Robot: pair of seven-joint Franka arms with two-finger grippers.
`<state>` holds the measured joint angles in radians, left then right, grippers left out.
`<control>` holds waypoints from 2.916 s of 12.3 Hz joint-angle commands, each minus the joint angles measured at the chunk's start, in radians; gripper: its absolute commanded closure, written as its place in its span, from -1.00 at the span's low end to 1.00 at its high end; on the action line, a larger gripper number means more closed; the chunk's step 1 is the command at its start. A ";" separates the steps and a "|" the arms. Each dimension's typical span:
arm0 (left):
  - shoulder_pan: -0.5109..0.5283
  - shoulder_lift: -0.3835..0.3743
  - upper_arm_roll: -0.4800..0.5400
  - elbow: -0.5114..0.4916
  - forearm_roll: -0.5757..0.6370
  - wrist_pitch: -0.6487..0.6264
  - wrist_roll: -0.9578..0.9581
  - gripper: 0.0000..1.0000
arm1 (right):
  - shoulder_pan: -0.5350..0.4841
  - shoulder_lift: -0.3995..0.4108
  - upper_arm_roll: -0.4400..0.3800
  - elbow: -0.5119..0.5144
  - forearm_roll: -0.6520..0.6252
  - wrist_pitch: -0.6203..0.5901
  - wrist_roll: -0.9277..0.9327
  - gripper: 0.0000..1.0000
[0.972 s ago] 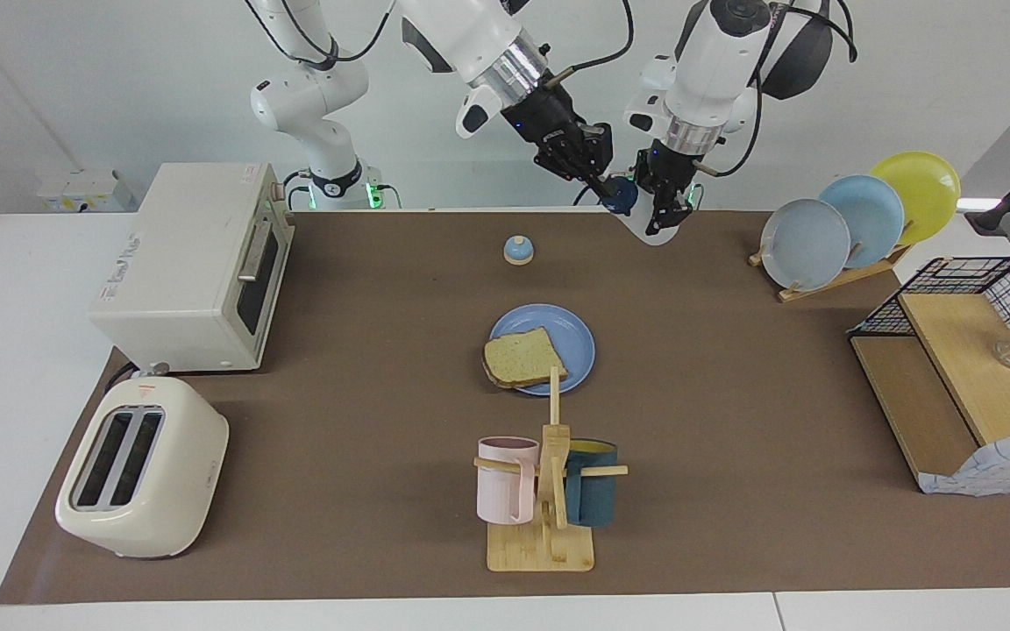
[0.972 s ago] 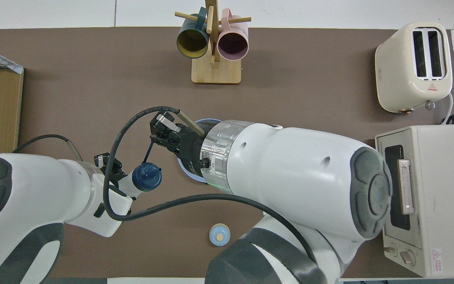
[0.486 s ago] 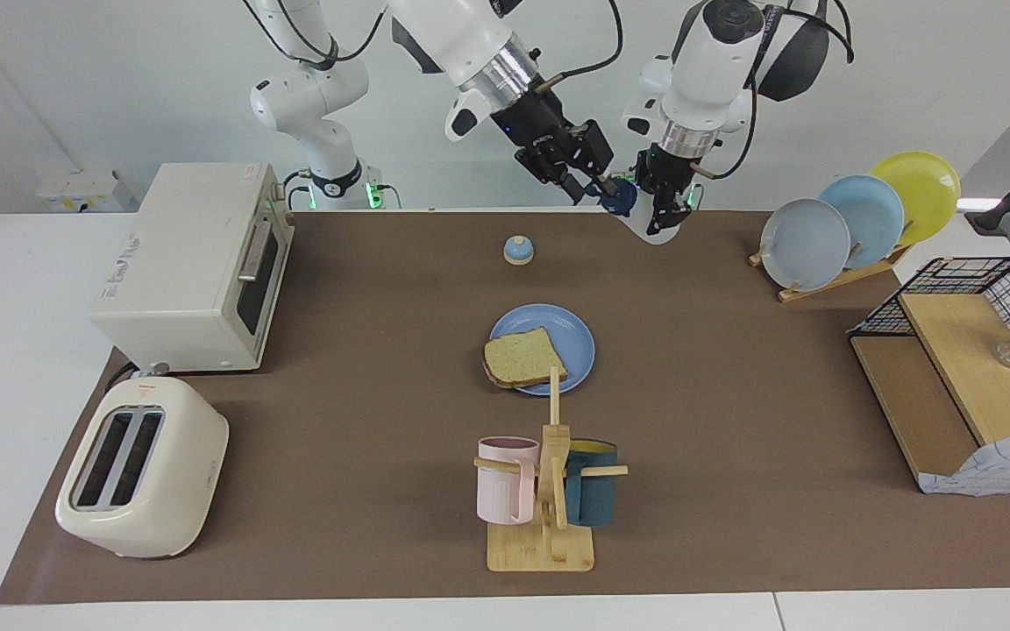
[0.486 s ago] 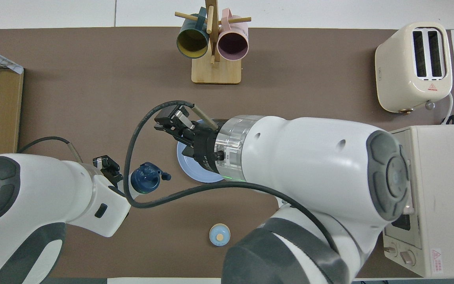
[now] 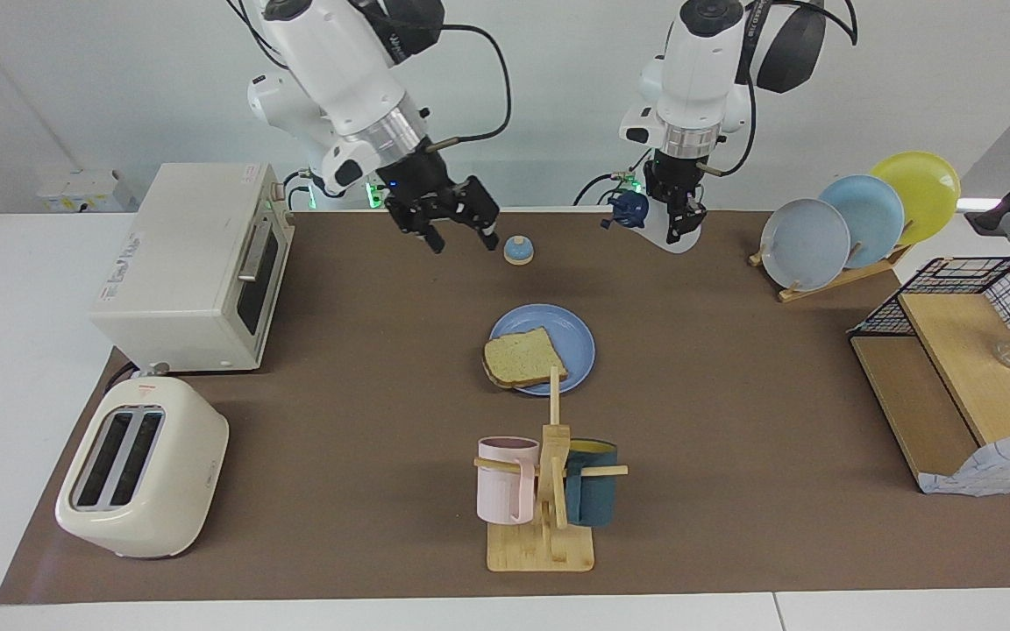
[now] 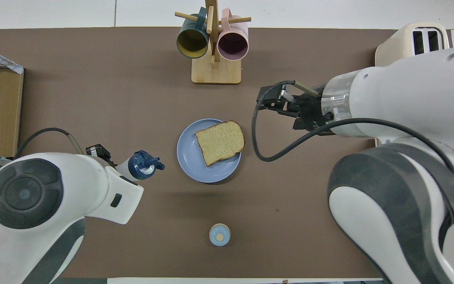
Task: Put bread on plate and add seasoning
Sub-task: 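Withdraw the right gripper while the left gripper moves the bottle over the plate, then tilt and shake the white bottle over the bread with the left gripper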
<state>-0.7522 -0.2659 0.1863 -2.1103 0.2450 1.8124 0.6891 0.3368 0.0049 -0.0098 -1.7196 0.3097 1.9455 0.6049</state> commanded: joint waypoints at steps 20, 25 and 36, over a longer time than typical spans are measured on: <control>-0.265 0.902 -0.076 0.555 0.702 -0.602 -0.234 1.00 | -0.303 -0.031 -0.130 0.086 -0.340 -0.425 -0.623 -1.00; -0.315 0.901 -0.080 0.543 0.833 -0.562 -0.229 1.00 | -0.303 -0.033 -0.134 0.094 -0.340 -0.435 -0.622 -1.00; -0.233 0.904 -0.074 0.533 0.964 -0.449 -0.227 1.00 | -0.312 -0.042 -0.131 0.083 -0.340 -0.439 -0.616 -1.00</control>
<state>-0.9968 0.6400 0.1096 -1.5696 1.1724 1.3452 0.4534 0.0379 -0.0125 -0.1491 -1.6074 -0.0267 1.4978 0.0058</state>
